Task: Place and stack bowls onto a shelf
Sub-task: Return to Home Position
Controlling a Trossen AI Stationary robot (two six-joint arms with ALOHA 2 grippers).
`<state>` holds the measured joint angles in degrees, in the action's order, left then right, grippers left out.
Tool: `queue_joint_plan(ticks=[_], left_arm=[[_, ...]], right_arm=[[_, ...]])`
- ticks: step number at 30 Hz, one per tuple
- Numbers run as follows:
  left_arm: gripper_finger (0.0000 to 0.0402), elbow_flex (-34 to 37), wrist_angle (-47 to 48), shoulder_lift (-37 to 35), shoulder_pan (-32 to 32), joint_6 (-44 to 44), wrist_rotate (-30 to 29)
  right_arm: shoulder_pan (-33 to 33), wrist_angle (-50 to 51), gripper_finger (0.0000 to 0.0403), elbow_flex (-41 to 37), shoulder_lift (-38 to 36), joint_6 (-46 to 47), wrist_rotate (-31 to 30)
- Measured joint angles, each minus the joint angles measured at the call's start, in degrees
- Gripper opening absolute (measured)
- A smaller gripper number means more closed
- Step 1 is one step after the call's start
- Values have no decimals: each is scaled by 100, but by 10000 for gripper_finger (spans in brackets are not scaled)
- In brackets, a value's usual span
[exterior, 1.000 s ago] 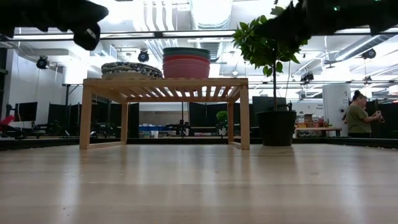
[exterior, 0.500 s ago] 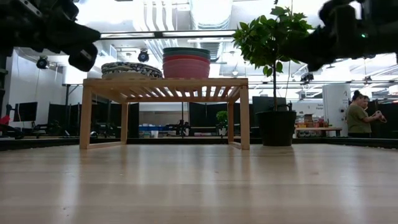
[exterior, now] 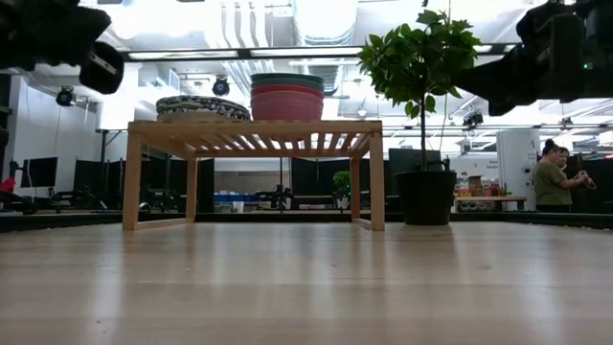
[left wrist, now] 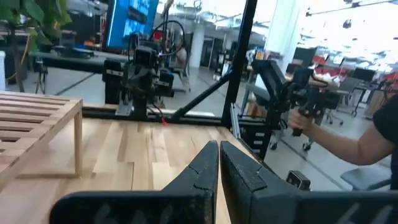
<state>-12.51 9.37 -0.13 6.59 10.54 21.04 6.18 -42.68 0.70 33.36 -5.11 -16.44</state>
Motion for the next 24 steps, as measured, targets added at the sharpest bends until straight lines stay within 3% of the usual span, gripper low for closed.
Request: queue_joint_plan(ticks=[9,16,24], left_arm=[[0,1119,-1560,3,-2,200,109],[0,1191,-1521,126,-2,-85,90],[0,1182,-1209,316,0,59,-1026]], right_arm=[[4,-101,9,-3,-271,-46,189],[4,5,9,-3,-861,-309,357],[4,1383,9,-6,-1847,-106,557]])
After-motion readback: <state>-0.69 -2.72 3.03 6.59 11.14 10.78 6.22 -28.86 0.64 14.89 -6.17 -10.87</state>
